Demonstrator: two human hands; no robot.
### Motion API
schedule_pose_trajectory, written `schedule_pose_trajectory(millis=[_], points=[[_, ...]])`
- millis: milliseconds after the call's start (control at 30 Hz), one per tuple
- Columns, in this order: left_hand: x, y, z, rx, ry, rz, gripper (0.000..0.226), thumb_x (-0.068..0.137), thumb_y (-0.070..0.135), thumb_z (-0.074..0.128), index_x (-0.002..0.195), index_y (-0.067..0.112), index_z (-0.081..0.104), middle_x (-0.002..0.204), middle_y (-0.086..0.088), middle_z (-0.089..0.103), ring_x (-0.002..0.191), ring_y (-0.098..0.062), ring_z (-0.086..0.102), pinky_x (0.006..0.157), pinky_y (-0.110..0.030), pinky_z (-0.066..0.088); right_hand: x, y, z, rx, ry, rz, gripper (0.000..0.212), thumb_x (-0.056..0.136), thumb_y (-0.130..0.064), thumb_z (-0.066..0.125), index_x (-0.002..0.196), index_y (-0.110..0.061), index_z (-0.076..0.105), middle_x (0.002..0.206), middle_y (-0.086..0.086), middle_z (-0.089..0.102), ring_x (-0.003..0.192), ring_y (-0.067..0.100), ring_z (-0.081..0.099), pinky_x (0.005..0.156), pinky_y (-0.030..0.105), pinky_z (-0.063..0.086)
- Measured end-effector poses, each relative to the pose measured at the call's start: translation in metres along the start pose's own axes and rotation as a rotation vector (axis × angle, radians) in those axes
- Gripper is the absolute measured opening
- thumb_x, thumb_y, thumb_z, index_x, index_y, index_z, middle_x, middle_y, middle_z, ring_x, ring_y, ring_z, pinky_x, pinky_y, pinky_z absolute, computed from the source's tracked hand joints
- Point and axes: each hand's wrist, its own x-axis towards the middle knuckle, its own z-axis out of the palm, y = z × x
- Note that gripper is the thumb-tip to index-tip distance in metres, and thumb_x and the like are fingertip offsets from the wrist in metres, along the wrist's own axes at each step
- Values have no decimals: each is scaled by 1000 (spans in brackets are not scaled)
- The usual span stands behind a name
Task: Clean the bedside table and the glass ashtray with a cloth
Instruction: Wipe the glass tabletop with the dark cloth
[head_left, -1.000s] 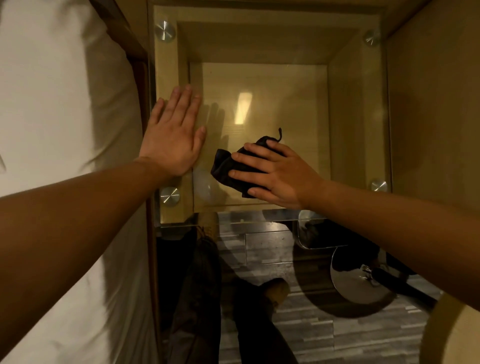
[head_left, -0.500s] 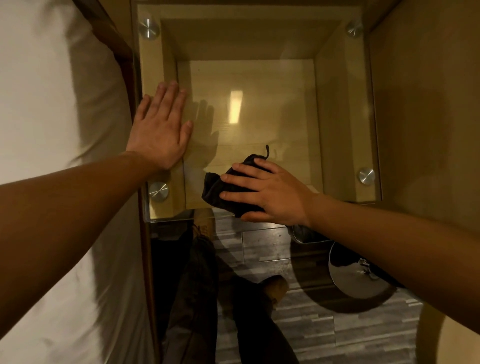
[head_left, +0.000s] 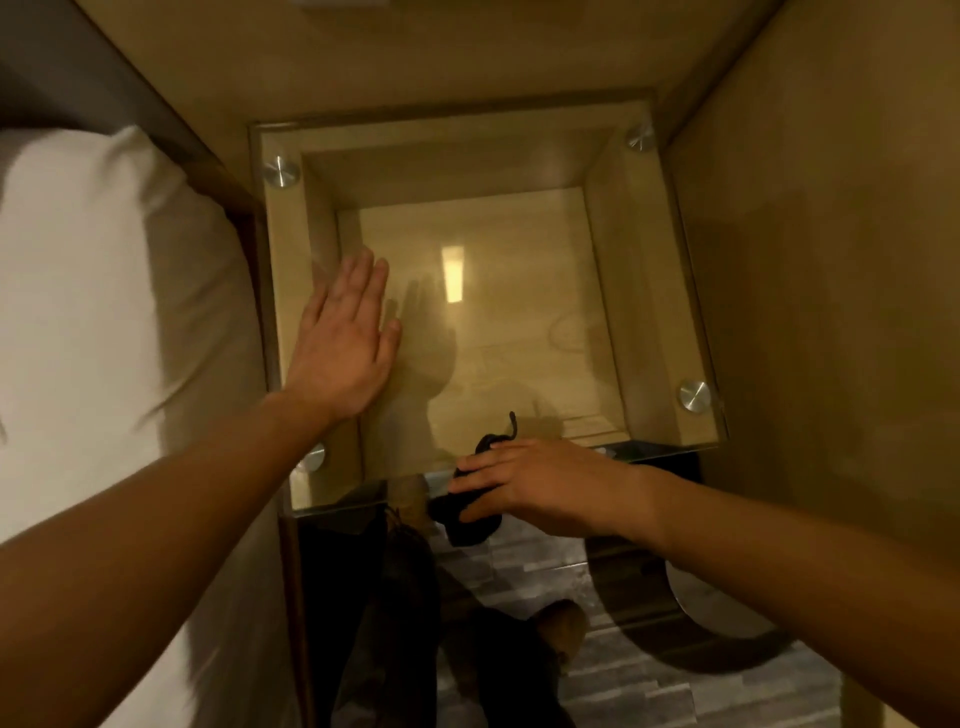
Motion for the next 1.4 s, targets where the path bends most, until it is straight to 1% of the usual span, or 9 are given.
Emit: schedule_pose_trajectory(millis=[200,267,400,567,633,733,833,1033,1400], points=[[27,42,19,9,-41,-16,72,106,58,10,167,22,-5,175,0,-11,161,-18,-13,129,-49,-3,-25,-7,-63,700,101,293,46,104,-2,54,145,-22,60,159,-9,47,143,-7,39,115,8,28],[32,45,28,59,-44,-4,71,106,57,7,167,22,-3,176,-1,-9,161,-20,-12,129,-51,-3,-32,6,-89,801,252,367,47,103,0,55,143,-24,60,153,-12,52,137,-6,49,114,13,36],[34,45,36,104,-22,4,69,108,55,8,167,21,1,176,-2,-3,162,-21,-8,129,-53,2,-34,53,-138,839,504,463,47,104,-1,53,142,-28,57,126,-31,64,100,-6,67,84,19,57],[33,45,36,106,-44,1,68,108,54,9,167,21,-2,175,0,-8,161,-19,-13,129,-52,-2,2,127,-195,499,655,568,44,106,-6,52,148,-20,53,149,-7,53,117,-12,55,105,19,45],[33,44,36,112,-52,-2,68,108,53,11,167,20,-1,175,-1,-8,161,-20,-13,129,-52,-2,22,153,-218,308,645,571,47,107,-10,53,152,-19,49,161,2,44,139,0,43,116,19,32],[35,44,37,106,-60,-4,69,108,52,14,167,20,0,175,-2,-7,162,-20,-13,129,-52,-3,54,185,-243,7,483,488,52,108,-28,53,158,-25,40,170,4,29,156,24,26,125,36,22],[35,44,40,120,-58,-9,69,108,52,16,167,20,-1,176,-2,-8,161,-19,-15,129,-51,-6,74,206,-247,-247,268,502,59,106,-56,39,162,-40,25,174,-6,13,161,27,8,123,56,14],[37,43,41,173,-31,8,69,109,50,22,166,17,4,176,-5,1,162,-22,-5,128,-52,-3,81,227,-235,-349,239,467,59,105,-64,18,161,-47,15,175,-11,6,161,21,1,124,56,11],[39,41,43,176,-22,-7,68,109,52,17,167,20,5,176,-3,0,163,-22,-5,128,-50,-4,69,223,-204,-477,291,378,56,107,-56,25,161,-43,20,174,-7,16,161,24,12,126,52,17]])
